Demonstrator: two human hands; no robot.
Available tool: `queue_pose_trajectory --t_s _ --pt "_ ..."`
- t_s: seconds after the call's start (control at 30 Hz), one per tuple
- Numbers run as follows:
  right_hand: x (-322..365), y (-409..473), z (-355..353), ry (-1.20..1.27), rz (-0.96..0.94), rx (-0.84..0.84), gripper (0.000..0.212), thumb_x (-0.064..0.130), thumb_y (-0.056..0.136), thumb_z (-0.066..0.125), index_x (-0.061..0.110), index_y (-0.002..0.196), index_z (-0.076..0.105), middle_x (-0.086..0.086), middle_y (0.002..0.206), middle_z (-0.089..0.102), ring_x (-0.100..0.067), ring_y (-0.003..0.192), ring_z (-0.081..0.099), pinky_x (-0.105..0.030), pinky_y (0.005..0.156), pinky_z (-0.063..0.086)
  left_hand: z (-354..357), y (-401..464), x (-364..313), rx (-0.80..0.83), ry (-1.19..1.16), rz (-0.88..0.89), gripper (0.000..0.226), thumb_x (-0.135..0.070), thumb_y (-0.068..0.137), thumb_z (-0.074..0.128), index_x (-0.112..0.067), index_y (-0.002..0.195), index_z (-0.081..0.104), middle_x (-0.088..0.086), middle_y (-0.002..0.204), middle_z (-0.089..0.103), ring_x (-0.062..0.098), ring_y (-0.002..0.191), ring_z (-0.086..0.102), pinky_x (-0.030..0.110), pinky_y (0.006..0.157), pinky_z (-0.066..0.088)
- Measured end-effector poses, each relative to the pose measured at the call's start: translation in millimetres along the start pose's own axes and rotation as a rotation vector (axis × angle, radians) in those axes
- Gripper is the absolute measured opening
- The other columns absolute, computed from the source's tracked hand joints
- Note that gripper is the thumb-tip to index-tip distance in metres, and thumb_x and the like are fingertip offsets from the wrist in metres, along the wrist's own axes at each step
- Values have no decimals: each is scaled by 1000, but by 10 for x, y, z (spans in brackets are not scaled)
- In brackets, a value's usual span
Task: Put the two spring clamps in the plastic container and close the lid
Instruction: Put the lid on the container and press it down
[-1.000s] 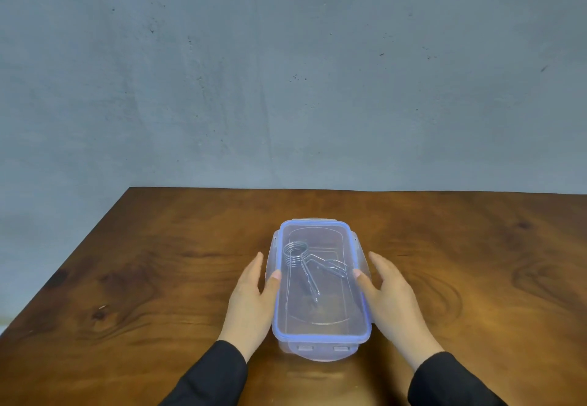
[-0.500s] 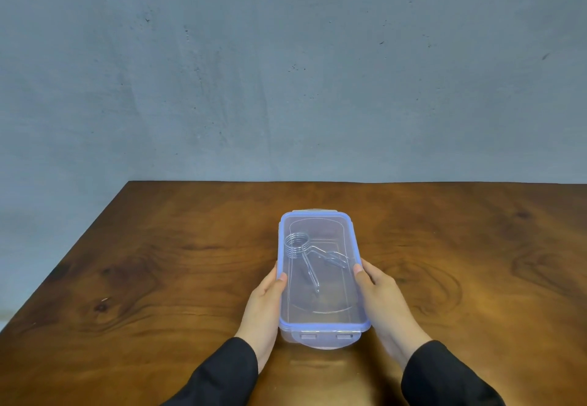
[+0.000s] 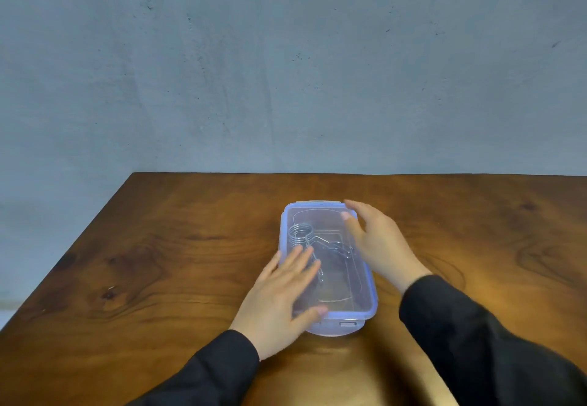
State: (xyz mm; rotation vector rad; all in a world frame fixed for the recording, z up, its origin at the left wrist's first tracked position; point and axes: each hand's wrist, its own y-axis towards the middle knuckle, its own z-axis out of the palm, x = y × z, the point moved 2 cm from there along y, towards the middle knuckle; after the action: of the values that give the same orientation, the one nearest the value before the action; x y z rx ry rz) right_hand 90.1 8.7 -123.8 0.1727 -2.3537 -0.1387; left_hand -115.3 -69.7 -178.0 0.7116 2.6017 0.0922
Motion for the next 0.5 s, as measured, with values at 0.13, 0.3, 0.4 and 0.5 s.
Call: queue_pose_trajectory --t_s 0.13,0.3,0.4,0.5 --pt "22 467 346 -324 -108 331 66 50 103 37 15 158 26 -3 166 26 -20 153 19 -47 124 13 84 10 14 40 173 135 91 -83 83 39 -26 154 30 -11 164 15 3 152 -3 33 122 -8" --pt "-18 658 561 -470 -106 246 63 58 101 28 20 150 40 -3 152 46 -27 140 37 -55 118 21 151 30 46 -4 269 177 85 -81 85 38 -23 146 44 -5 157 40 13 149 26 39 122 6" --pt "-27 671 618 -501 -123 172 60 59 100 27 22 143 47 -2 141 55 -26 130 46 -53 112 30 179 36 37 -30 288 192 77 -75 88 39 -22 143 49 -5 152 49 17 144 38 46 123 24" --pt "-26 690 634 -508 -132 156 57 57 101 27 23 141 49 -2 137 58 -25 127 49 -53 108 33 210 46 31 -52 344 203 69 -69 91 40 -24 141 51 -5 149 53 17 141 44 49 117 23"
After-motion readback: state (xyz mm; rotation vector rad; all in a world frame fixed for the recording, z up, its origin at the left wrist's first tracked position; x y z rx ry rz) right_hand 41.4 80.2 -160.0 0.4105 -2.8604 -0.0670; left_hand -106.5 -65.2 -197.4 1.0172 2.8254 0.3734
